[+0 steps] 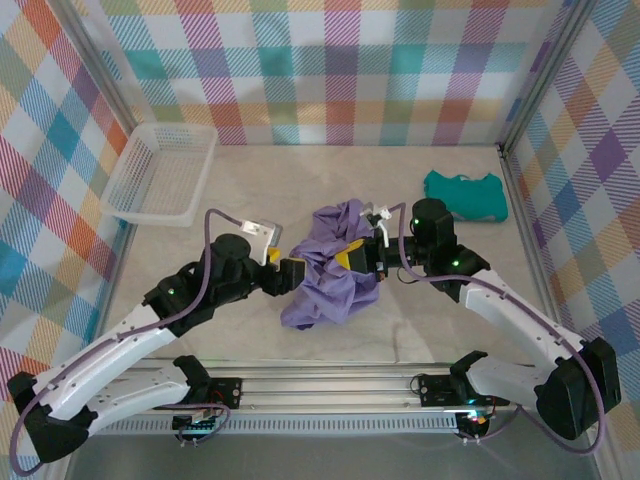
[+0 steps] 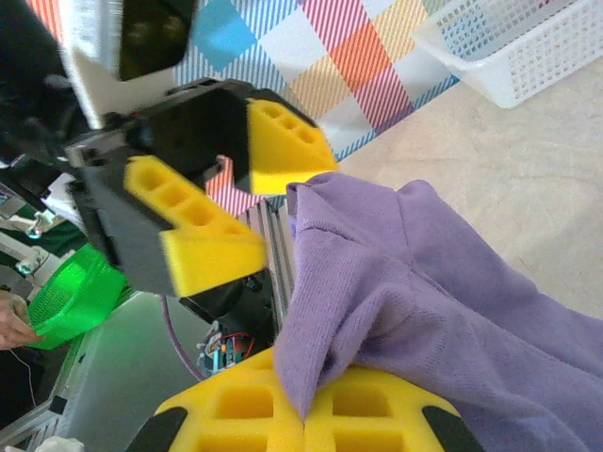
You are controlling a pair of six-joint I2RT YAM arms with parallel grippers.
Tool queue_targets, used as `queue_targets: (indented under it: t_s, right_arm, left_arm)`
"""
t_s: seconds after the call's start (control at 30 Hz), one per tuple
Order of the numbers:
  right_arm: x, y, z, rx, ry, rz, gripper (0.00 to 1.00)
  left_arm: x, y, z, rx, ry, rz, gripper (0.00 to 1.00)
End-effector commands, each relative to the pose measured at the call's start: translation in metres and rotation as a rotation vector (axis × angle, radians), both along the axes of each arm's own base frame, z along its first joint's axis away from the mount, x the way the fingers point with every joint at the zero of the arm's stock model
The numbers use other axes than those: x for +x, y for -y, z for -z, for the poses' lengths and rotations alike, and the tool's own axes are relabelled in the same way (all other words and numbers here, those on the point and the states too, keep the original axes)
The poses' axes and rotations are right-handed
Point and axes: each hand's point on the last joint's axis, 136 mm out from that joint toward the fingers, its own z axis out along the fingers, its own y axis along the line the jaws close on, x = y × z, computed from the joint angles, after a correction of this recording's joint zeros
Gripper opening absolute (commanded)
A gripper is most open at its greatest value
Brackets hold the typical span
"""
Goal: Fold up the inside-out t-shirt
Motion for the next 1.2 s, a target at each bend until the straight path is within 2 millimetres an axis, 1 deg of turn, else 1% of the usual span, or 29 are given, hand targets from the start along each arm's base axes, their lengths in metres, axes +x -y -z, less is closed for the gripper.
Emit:
queue_targets:
  t_s: [0.0,0.07,0.1,0.2,0.23,0.33,0.4,0.47,0.63,0.77,0.9,1.0,1.07,1.17]
  right_arm:
    - [0.004,-0.002,-0.012,0.028,0.02,-0.006,0.0]
    - [0.007,-0.002,-0.01,0.02,0.01,0.004,0.0]
    - [0.008,-0.002,-0.009,0.015,0.005,0.007,0.0]
    - [0.01,-0.002,-0.008,0.008,0.004,0.019,0.0]
    - [0.01,-0.001,-0.008,0.006,0.006,0.02,0.0]
    - [0.01,-0.001,-0.006,0.001,0.005,0.025,0.0]
    - [0.01,0.0,-0.007,0.003,0.007,0.026,0.0]
    - [0.009,-0.001,-0.008,0.006,0.01,0.023,0.0]
    - [0.006,0.001,-0.006,0.006,0.017,0.018,0.0]
    - [0.004,0.002,-0.004,0.001,0.022,0.017,0.0]
    - [0.003,0.002,-0.005,0.004,0.025,0.007,0.0]
    - [0.002,0.002,-0.005,0.007,0.033,0.006,0.0]
    - [0.001,0.002,-0.005,0.007,0.035,0.002,0.0]
    - [-0.001,0.004,0.0,-0.008,0.046,0.001,0.0]
  left_arm:
    - [-0.011,0.005,-0.012,0.04,0.032,0.03,0.65]
    - [-0.018,0.013,-0.014,0.068,0.047,0.06,0.59]
    - [-0.021,0.018,-0.015,0.079,0.053,0.075,0.55]
    - [-0.028,0.033,-0.015,0.052,0.03,0.126,0.42]
    - [-0.03,0.04,-0.015,0.031,0.009,0.147,0.41]
    - [-0.032,0.055,-0.012,-0.007,-0.054,0.17,0.4]
    - [-0.026,0.058,-0.008,-0.018,-0.088,0.147,0.41]
    - [-0.013,0.056,-0.003,-0.037,-0.132,0.101,0.41]
    - [0.014,0.051,0.001,-0.127,-0.204,0.019,0.48]
    - [0.026,0.055,0.003,-0.173,-0.232,0.018,0.52]
    - [0.035,0.059,0.008,-0.179,-0.252,0.008,0.52]
    - [0.038,0.063,0.012,-0.168,-0.263,0.01,0.47]
    - [0.04,0.064,0.014,-0.162,-0.264,0.01,0.42]
    - [0.045,0.063,0.013,-0.177,-0.267,0.005,0.33]
